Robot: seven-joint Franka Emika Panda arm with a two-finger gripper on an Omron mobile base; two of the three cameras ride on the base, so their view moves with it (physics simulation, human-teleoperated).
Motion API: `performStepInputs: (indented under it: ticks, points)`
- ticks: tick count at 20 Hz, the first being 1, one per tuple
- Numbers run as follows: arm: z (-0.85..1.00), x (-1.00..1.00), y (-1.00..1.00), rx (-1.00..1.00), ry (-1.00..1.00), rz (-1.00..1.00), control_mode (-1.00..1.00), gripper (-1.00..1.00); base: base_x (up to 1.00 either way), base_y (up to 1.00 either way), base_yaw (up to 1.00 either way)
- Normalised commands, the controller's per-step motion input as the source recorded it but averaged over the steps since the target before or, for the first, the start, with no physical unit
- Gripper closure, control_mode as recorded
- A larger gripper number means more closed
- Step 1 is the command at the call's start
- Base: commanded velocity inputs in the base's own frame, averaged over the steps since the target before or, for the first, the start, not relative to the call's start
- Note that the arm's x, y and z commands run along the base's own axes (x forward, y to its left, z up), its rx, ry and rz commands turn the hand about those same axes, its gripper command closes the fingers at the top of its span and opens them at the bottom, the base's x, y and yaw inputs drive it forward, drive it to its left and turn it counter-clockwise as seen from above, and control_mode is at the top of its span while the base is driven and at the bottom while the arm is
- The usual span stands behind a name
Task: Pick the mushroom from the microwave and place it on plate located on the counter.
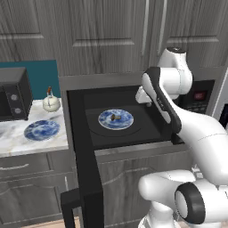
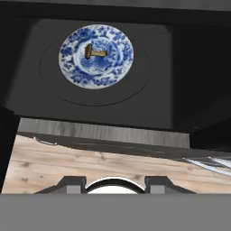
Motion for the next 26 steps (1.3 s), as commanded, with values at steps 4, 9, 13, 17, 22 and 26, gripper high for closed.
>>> performStepInputs:
  ticks: [4,9,13,17,22,26]
  points:
    - [-0.04,-0.27,0.0,0.0,-0.16,0.0,-1.0,-1.0,0.0,0.0,0.0]
    - [-0.19,-0.41,0.16,0.0,-0.32,0.0,-1.0,-1.0,0.0,0.0,0.0]
    - [-0.3,-0.08,0.37,0.0,-0.28,0.0,-1.0,-1.0,0.0,0.0,0.0]
    - [-0.1,0.03,0.39,0.0,-0.07,0.0,-1.0,-1.0,0.0,0.0,0.0]
    - [0.0,0.38,0.11,0.0,0.09,0.0,-1.0,-1.0,0.0,0.0,0.0]
    - [-0.09,0.44,0.09,0.0,0.15,0.0,-1.0,-1.0,0.0,0.0,0.0]
